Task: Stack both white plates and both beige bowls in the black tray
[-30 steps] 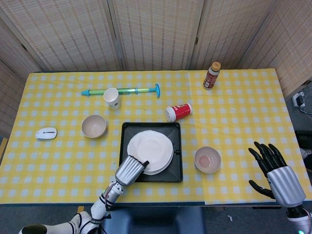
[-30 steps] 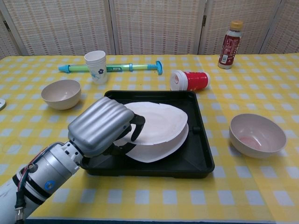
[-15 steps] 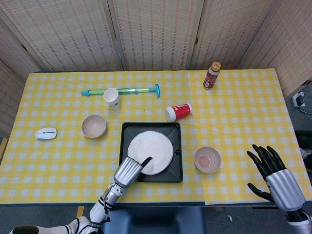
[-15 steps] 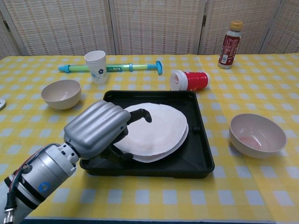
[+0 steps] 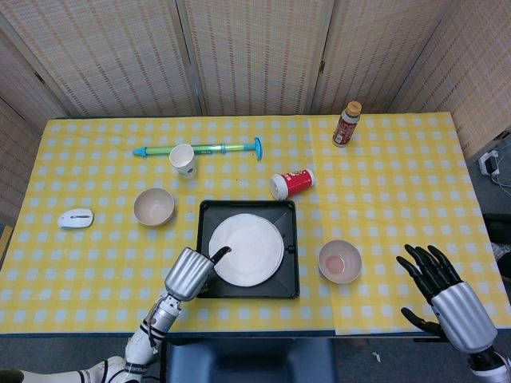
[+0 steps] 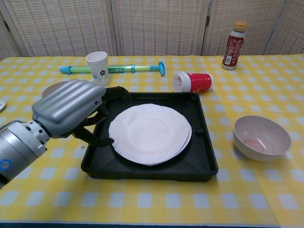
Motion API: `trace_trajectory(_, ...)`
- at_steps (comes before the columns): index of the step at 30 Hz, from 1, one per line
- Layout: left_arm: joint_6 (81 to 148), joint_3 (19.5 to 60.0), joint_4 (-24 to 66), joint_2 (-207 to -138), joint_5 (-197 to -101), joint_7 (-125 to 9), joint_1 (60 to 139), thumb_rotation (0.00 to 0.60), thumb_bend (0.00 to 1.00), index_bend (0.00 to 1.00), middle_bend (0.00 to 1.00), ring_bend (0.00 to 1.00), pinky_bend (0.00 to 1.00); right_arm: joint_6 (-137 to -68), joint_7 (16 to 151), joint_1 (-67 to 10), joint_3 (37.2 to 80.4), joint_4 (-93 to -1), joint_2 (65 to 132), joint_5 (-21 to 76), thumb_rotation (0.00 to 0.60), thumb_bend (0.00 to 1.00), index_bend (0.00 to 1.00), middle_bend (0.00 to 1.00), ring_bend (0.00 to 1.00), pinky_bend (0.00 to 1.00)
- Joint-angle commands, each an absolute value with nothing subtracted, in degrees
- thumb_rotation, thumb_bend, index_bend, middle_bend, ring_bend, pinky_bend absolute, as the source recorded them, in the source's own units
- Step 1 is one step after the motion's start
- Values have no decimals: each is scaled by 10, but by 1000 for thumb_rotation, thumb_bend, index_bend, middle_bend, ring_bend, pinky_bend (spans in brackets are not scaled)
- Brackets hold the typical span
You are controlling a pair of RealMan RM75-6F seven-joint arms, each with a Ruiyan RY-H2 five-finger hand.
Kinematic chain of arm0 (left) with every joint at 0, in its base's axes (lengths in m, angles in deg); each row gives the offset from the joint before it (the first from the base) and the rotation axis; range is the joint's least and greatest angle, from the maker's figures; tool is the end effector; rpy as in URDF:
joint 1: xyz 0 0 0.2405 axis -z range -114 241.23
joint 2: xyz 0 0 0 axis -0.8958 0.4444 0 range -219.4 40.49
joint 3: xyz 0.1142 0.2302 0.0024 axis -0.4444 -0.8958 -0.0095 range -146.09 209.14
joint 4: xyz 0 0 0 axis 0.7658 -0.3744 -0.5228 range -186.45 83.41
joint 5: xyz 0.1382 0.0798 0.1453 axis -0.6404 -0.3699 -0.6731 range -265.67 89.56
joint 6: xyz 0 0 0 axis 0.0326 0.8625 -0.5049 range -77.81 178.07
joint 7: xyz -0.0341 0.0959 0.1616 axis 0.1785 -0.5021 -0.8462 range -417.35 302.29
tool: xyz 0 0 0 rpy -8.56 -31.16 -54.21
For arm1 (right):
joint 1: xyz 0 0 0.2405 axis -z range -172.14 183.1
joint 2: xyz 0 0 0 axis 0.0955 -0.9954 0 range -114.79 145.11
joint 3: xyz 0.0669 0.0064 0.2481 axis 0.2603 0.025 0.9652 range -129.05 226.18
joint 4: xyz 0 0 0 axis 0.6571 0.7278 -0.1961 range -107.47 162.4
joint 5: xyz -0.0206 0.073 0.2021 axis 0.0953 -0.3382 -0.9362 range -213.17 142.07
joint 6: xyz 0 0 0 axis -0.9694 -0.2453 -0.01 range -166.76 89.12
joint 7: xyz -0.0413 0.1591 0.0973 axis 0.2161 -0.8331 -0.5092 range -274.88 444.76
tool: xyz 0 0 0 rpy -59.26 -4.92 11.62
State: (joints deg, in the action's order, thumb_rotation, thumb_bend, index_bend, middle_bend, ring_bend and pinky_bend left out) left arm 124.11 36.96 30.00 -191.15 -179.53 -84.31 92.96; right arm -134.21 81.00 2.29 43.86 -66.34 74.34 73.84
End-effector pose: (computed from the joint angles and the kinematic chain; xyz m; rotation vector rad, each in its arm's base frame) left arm -0.1035 0.2967 -0.0612 -1.8324 -0.5915 -1.1971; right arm -0.2521 -0.1773 0.1551 1.6821 -0.7692 1.1488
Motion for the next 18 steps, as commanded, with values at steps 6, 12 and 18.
trace_trajectory(6, 1236, 426, 353, -1811, -1683, -842, 899, 600, 292, 485, 1000, 1000, 1000, -1340, 814, 21, 432, -660, 744, 755, 600, 226, 0, 0, 0, 0)
trace_trajectory(12, 1202, 466, 335, -1781, -1593, -818, 901, 600, 413, 528, 1000, 1000, 1000, -1325, 814, 16, 431, -662, 745, 747, 600, 225, 0, 0, 0, 0)
trace_trajectory(18, 1151, 471, 301, -1784, -1537, -840, 927, 600, 418, 526, 1000, 1000, 1000, -1312, 821, 11, 435, -666, 749, 738, 600, 226, 0, 0, 0, 0)
